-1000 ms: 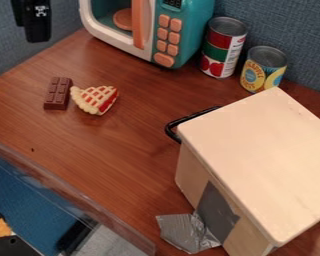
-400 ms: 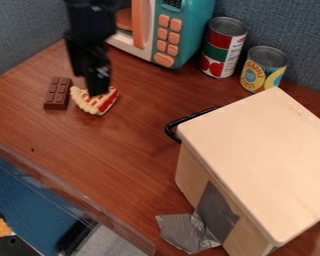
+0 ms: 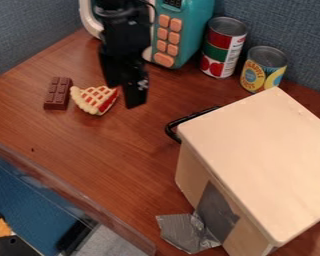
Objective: Open the drawer
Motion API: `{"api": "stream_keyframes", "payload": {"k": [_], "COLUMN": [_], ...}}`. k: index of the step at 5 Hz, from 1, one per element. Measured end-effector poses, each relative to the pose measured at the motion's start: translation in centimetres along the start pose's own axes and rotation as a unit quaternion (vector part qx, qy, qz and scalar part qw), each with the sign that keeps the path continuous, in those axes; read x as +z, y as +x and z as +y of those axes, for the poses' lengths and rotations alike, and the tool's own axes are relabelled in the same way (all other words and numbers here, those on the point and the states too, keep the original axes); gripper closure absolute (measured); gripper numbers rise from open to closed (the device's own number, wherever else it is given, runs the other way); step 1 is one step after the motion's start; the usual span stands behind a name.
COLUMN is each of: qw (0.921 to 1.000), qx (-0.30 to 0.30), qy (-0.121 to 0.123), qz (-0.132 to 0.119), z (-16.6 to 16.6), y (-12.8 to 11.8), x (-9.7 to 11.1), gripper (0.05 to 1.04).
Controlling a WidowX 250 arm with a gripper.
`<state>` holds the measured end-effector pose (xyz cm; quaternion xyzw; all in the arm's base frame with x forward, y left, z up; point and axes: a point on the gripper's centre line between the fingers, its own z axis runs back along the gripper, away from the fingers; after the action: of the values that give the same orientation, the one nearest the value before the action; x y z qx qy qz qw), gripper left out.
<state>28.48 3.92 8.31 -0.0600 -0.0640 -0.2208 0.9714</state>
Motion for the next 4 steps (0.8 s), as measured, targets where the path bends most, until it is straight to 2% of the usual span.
{"api": "stream_keyframes", "payload": {"k": [2, 4], "qw": [0.9977, 0.9972], "qx": [0.051, 0.051], "qy": [-0.044, -0.053], "qz": [0.003, 0.010], "z": [-0.6, -2.3], "y": [3.2, 4.9], "x": [-2.8, -4.8], "gripper": [0.085, 0.085]}}
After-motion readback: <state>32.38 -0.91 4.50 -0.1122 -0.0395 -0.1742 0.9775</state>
